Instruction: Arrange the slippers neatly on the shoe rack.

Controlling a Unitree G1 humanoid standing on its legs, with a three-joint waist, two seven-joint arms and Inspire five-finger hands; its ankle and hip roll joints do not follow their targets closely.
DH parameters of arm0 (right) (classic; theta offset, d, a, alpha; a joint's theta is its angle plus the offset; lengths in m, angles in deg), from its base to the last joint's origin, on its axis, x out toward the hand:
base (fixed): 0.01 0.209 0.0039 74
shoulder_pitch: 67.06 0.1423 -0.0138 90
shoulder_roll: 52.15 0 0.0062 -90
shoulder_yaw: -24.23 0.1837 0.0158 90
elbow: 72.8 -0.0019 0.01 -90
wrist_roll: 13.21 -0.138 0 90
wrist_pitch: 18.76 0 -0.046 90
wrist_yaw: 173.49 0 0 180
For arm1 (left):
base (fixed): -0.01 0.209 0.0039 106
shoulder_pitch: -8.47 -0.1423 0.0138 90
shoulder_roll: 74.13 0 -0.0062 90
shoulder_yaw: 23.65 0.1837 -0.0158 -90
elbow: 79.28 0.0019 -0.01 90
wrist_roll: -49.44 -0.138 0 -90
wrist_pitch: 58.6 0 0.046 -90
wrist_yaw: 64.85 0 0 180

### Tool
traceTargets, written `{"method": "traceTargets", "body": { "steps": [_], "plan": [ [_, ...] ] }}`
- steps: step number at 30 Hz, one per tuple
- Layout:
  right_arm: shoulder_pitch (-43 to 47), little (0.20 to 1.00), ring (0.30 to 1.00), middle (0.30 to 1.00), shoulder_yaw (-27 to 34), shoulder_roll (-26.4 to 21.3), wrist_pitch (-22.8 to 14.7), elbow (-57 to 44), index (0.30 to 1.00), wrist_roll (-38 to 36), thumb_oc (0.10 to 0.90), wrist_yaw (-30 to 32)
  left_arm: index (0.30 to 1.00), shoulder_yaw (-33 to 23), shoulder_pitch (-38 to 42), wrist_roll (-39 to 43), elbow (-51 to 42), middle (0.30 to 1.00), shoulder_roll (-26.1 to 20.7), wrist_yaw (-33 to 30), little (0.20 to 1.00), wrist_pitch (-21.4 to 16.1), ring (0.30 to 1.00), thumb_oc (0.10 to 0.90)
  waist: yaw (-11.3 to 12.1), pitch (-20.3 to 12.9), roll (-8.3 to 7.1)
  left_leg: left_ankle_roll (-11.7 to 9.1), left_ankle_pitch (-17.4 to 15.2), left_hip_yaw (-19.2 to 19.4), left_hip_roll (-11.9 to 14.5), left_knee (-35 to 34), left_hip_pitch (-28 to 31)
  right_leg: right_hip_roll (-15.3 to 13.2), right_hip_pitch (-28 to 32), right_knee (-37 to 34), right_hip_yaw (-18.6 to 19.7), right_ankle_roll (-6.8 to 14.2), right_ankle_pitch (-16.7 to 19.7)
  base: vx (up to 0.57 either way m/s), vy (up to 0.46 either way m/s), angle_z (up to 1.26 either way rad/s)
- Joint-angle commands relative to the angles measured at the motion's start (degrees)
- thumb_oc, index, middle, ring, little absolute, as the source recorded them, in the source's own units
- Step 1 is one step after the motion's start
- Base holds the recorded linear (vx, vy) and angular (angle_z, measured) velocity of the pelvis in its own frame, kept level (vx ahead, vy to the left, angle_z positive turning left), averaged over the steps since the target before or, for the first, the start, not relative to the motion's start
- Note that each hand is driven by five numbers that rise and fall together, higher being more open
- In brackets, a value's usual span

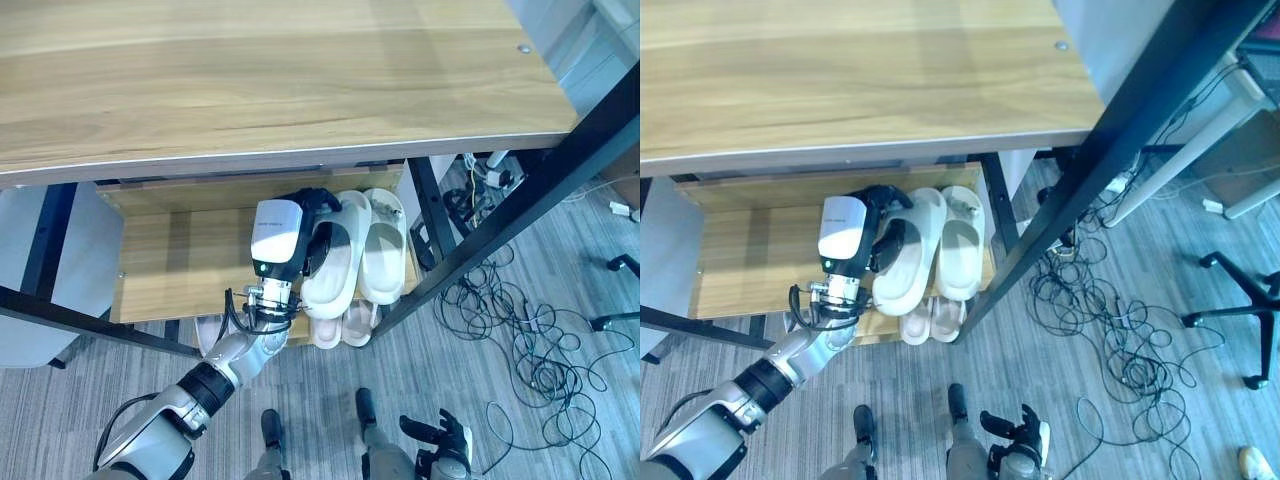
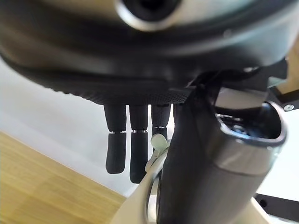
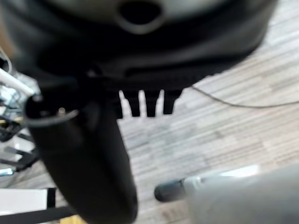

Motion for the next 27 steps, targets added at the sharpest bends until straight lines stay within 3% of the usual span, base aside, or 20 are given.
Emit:
{"method": "traceTargets", "body": {
  "steps": [1, 26, 27],
  "plan": [
    [0.87, 0.9, 0.9, 0.9, -1.5, -1.82, -2.11, -1.59, 0.9, 1.38, 0.8, 2.25, 0.3, -3.3, 12.33, -2.92, -2.23, 0.3, -0.81, -3.74, 0.3, -1.41, 0.3, 0.4, 0.91, 3.25, -0.29, 0.74, -6.55, -0.35, -0.44, 0.21, 1.11, -1.57, 2.57, 0.31, -2.32, 3.79, -5.25, 0.0, 0.0, 0.0],
    [1.31, 0.9, 0.9, 0.9, -1.69, -1.79, -2.39, -1.87, 0.9, 2.05, 0.8, 2.46, 0.3, -2.22, 14.52, -4.72, -2.93, 0.3, -1.88, -0.59, 0.3, -0.6, 0.3, 0.4, 0.91, 4.13, -0.4, 0.86, -6.71, -0.49, -0.55, 0.21, 0.7, -1.61, 2.0, 0.34, -2.43, 3.83, -5.14, 0.0, 0.0, 0.0],
    [1.57, 0.9, 0.9, 0.9, -1.63, -1.47, -2.19, -2.13, 0.9, 1.77, 0.8, 2.3, 0.9, -2.76, 14.49, -4.63, -2.18, 0.9, -0.89, 1.28, 0.9, 0.96, 0.9, 0.8, 1.03, 4.08, -0.44, 0.97, -6.87, -0.62, -0.6, 0.21, 1.03, -1.57, 2.27, 0.44, -2.48, 3.71, -5.39, 0.0, 0.0, 0.0]
  ]
}}
